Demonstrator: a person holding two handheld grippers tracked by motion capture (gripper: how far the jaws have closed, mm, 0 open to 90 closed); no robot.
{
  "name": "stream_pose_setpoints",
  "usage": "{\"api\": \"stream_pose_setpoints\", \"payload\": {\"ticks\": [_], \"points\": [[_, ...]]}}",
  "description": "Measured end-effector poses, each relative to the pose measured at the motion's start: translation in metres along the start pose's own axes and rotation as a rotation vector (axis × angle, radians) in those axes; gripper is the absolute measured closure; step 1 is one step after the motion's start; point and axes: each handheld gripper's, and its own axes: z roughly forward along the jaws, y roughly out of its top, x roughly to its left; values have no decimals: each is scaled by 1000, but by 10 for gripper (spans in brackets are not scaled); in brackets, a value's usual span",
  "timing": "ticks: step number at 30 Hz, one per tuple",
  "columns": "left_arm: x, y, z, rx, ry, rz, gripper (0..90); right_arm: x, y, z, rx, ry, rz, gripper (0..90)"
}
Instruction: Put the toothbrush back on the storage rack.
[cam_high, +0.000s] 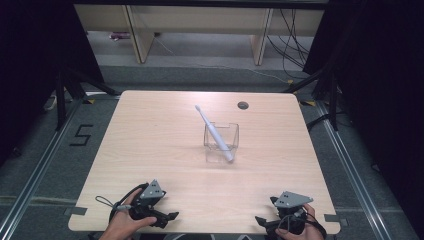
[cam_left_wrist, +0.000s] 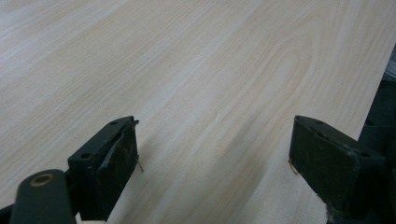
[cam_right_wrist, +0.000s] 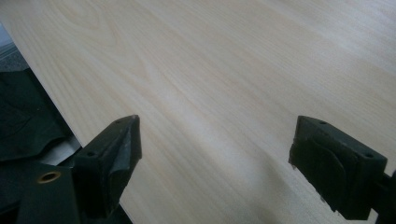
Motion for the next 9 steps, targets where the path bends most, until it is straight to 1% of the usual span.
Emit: {"api": "stream_pose_setpoints", "payload": {"ticks": [1,2,3,4,8,9], "points": [[0,0,0,-1,3,1,149,0,0,0,0,0,0,167],[0,0,0,0,4,1,149,-1,0,-1,-7,-7,-13,166],[0,0,0,1,5,1,149,0,0,-1,-6,0,4,166],[0,0,0,1,5,1,149,0,0,-1,-6,0,4,166],[0,0,0,0,5,1,149,-1,0,-1,-17,-11,-17,167],[0,0,0,0,5,1,149,-1,0,-1,-15,-11,-13,167]]}}
